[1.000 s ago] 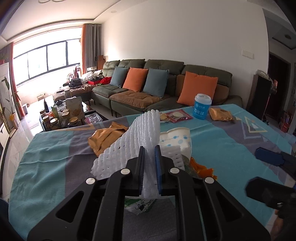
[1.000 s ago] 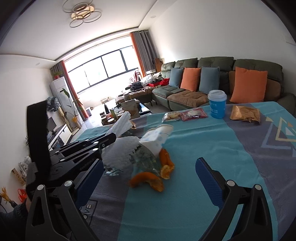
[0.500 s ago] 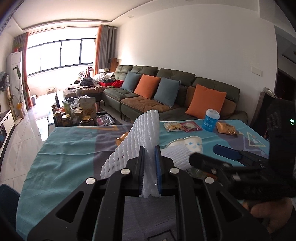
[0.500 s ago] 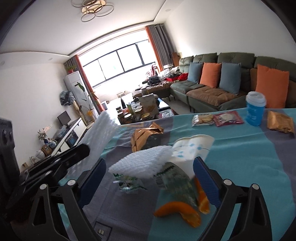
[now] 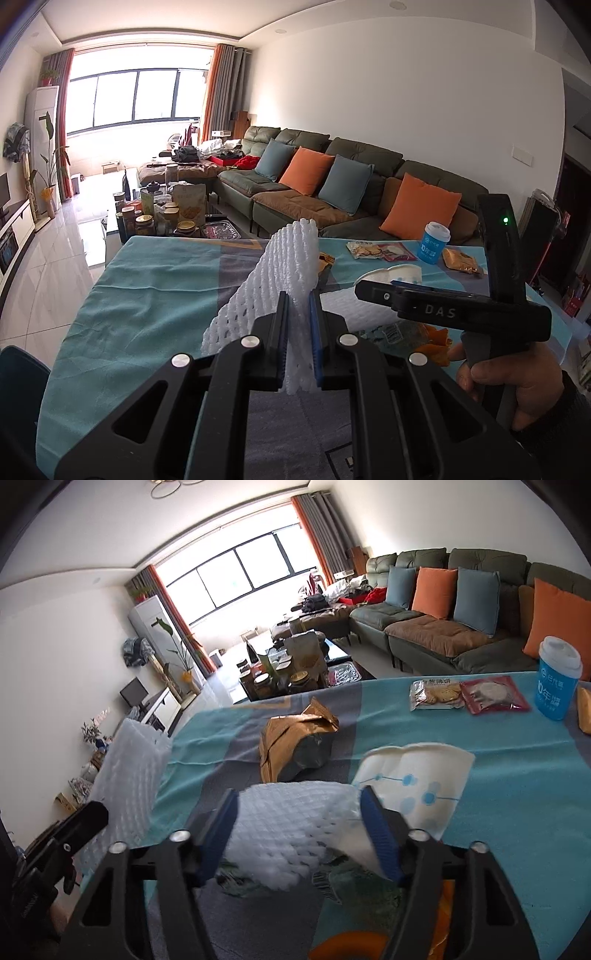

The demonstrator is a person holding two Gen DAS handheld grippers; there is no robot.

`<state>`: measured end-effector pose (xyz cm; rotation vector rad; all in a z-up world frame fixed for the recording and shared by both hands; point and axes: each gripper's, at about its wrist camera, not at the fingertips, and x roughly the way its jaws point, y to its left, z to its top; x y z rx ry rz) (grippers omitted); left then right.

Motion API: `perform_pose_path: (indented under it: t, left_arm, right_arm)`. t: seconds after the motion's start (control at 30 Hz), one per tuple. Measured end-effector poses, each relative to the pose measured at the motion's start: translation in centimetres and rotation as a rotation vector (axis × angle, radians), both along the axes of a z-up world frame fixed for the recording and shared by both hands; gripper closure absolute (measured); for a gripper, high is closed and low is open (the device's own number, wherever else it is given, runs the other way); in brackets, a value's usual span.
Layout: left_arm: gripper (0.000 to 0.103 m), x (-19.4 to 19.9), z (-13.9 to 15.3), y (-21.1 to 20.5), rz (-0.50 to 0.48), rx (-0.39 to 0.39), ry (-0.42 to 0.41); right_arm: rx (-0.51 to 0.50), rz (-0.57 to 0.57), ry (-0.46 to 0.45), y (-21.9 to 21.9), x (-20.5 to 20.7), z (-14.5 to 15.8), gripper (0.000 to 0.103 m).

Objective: Collect trash
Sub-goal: 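Grasp the white foam net with the left tool while the right tool grasps another foam net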

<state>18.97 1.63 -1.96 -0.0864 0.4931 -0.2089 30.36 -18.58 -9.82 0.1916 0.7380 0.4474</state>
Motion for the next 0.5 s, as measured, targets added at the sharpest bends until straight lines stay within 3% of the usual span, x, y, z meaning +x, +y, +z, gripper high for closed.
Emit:
perform_pose_path:
  t: [0.13,0.23,0.5]
  left_arm:
    - [0.092,-0.3,0.1,0.6,0.008,-0.007,-0.002]
    - [0.092,-0.4,0.1,0.7,0.013,-0.009,-0.002]
    - [0.092,-1.3,0.7,1.1,0.030,-0.010,-0.017]
  right_arm:
    - [-0.013,0.015,0.021,0.3,0.0,-0.5,0.086]
    - [-0.011,0.025,0.031,0.3,-0.2,-0.7,0.093]
    - [0.050,0.032,-0.016,-0.1,-1.5,0.8,0.098]
